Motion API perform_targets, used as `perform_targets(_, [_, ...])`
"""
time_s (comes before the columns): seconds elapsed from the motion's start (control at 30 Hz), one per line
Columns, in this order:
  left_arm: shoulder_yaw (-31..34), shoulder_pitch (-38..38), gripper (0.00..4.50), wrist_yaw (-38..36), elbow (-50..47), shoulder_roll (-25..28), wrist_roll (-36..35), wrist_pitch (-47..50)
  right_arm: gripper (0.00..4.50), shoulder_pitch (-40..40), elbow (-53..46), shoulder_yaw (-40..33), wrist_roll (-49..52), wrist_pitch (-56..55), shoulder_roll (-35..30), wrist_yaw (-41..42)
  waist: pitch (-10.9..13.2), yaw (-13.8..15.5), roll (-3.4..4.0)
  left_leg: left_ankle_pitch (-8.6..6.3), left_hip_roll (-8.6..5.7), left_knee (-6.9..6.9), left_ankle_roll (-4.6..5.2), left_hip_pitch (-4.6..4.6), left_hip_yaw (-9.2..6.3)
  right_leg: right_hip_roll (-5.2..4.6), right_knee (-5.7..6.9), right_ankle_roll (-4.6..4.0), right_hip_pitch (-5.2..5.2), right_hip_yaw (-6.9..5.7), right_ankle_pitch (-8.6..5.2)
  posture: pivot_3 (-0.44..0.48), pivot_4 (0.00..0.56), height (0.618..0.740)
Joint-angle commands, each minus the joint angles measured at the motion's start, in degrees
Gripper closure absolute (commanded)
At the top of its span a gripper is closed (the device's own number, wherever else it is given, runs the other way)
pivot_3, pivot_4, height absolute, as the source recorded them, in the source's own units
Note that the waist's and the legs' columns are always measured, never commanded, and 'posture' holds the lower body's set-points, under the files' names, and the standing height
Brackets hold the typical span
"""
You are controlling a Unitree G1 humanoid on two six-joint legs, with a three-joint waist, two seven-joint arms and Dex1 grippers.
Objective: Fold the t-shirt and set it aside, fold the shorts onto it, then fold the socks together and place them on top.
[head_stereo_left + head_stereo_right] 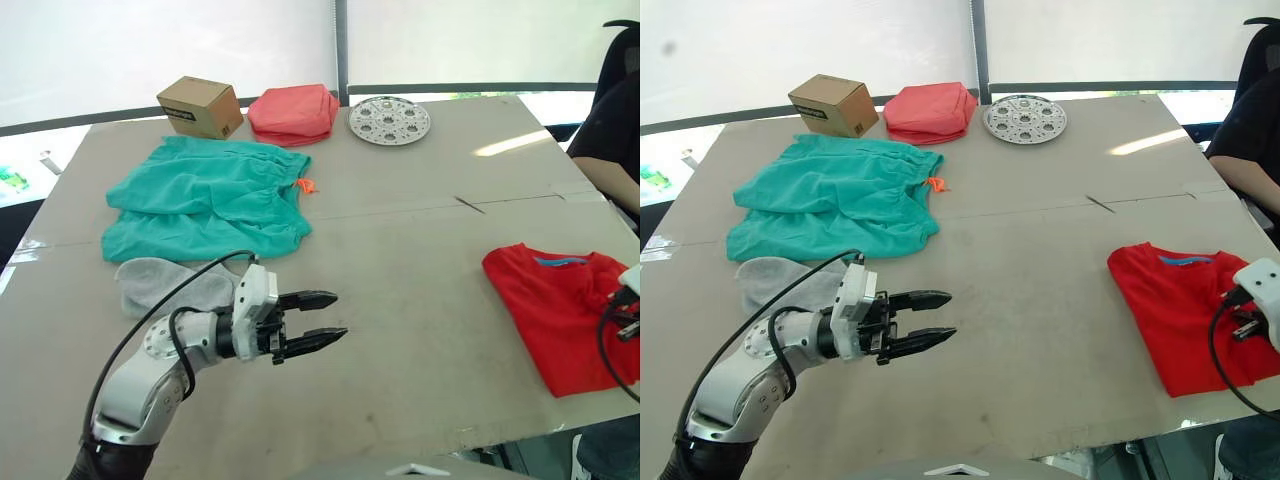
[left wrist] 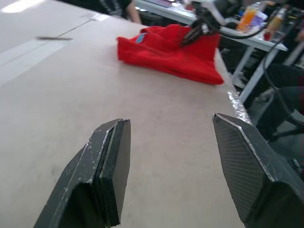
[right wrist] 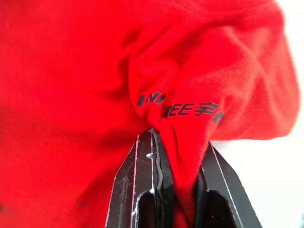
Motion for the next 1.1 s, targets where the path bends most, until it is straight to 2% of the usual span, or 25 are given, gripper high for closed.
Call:
perform_targets(0.03, [-1.1,-1.8,1.52,0.9,-3.0,-0.4,-1.3,1.2,4.41,-3.7,3.3,3.3,-2.7,-7.1,-2.3,1.7,0.0,0.0,-0.04,0.06,0.00,0.00,0.11,-0.01,0.00,0.00,0.00,0.00,0.00,0.00,0.00,0.000,0.150,0.740])
perform_targets(0.2, [-1.7,-2.8,1.52,2.0,-3.7,-0.8,-1.8,2.4,4.41,-11.8,9.0,10.1,-4.2,-13.5,-3.2,6.0,0.1,0.1,-0.08,0.12,-0.01,0.01,0.22,-0.06,0.03,-0.02,-0.11,-0.10,0.00,0.02,0.07,0.000,0.150,0.740])
perform_targets(0.4, [-1.5,-3.0,1.52,3.0,-4.5,-0.7,-2.5,3.3,4.41,-23.5,17.8,15.7,-5.3,-9.1,-1.0,6.1,0.2,0.1,-0.14,0.12,-0.01,0.04,0.22,-0.07,0.01,-0.03,-0.12,-0.23,0.01,0.01,0.15,0.000,0.150,0.740])
perform_targets(0.47, [-1.1,-2.8,1.52,3.2,-4.8,-0.5,-2.9,3.4,4.41,-25.2,19.4,15.9,-5.5,-7.4,-1.0,5.6,0.2,0.3,-0.16,0.12,-0.02,0.04,0.22,-0.09,0.01,-0.04,-0.12,-0.26,0.00,0.01,0.16,0.000,0.150,0.740])
perform_targets(0.7, [-0.5,-1.7,1.52,3.6,-5.5,-0.3,-3.7,3.0,4.41,-23.4,17.5,11.3,-3.8,-1.8,1.0,1.5,0.2,0.4,-0.15,0.12,-0.03,0.00,0.20,-0.20,-0.07,-0.06,-0.33,-0.30,0.01,0.05,0.19,0.000,0.150,0.740])
perform_targets(0.83, [-0.6,-1.9,1.52,3.3,-4.5,-0.6,-3.5,2.4,4.41,-23.7,16.9,7.9,-2.5,2.7,5.7,-3.4,0.2,0.3,-0.17,0.11,-0.03,0.01,0.21,-0.19,-0.07,-0.05,-0.34,-0.30,0.02,0.05,0.20,0.000,0.150,0.740])
perform_targets(1.03, [-0.9,-2.4,1.52,2.4,-3.2,-0.6,-3.1,2.0,4.41,-22.6,15.1,7.7,-1.7,6.3,8.6,-5.2,0.2,0.2,-0.16,0.12,-0.03,0.02,0.22,-0.14,-0.05,-0.02,-0.31,-0.28,0.03,0.01,0.26,0.000,0.150,0.740])
perform_targets(1.1, [-0.9,-2.5,1.52,2.1,-2.8,-0.7,-2.7,1.5,3.57,-20.8,13.6,6.3,-1.1,6.0,9.1,-5.5,0.2,0.2,-0.16,0.13,-0.03,0.02,0.22,-0.14,-0.05,-0.01,-0.32,-0.28,0.03,0.00,0.26,0.000,0.150,0.740])
